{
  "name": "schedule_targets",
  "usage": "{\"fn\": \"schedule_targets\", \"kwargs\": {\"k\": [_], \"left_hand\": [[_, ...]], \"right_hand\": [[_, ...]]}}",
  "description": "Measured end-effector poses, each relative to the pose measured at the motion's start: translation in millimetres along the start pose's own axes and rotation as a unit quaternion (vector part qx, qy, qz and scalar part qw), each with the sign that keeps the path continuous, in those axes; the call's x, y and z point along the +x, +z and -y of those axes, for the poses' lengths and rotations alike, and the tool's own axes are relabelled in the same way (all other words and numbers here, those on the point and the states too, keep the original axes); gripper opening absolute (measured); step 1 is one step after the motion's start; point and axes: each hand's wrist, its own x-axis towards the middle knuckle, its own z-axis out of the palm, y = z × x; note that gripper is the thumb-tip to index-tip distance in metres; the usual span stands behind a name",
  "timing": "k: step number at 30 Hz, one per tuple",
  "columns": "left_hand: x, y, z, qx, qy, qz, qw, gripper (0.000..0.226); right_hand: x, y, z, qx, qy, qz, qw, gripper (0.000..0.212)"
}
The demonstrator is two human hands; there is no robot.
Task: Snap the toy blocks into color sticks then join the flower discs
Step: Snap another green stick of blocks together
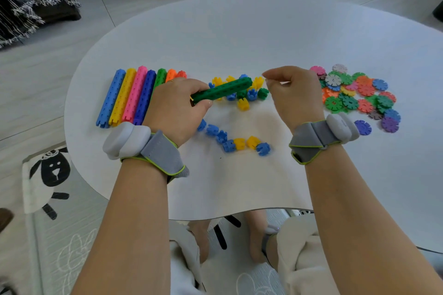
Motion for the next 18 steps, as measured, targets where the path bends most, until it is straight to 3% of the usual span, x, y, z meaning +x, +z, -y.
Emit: {"fn": "schedule_targets", "kwargs": {"k": [7, 13, 15, 17, 18], "left_hand": [[1, 1, -1, 0.007, -0.006, 0.005, 1.000, 0.025], [0, -1, 0, 0.006, -0.007, 0.009, 1.000, 0.025], [1, -2, 1, 0.006, -0.010, 0.010, 1.000, 0.024], [1, -2, 0, 0.003, -0.011, 0.009, 1.000, 0.024], [0, -2, -1, 0.001, -0.010, 0.009, 1.000, 0.024]], "right_hand": [[2, 10, -9, -0.179, -0.009, 0.076, 0.981, 0.042], [6, 14, -7, -0.195, 0.012, 0.075, 0.978, 0.046], [5, 14, -8, -0.115, 0.017, 0.062, 0.991, 0.039], [1, 11, -4, 0.071, 0.062, 0.047, 0.994, 0.023], [-1, 9, 1, 0.174, 0.093, 0.047, 0.979, 0.015]]}}
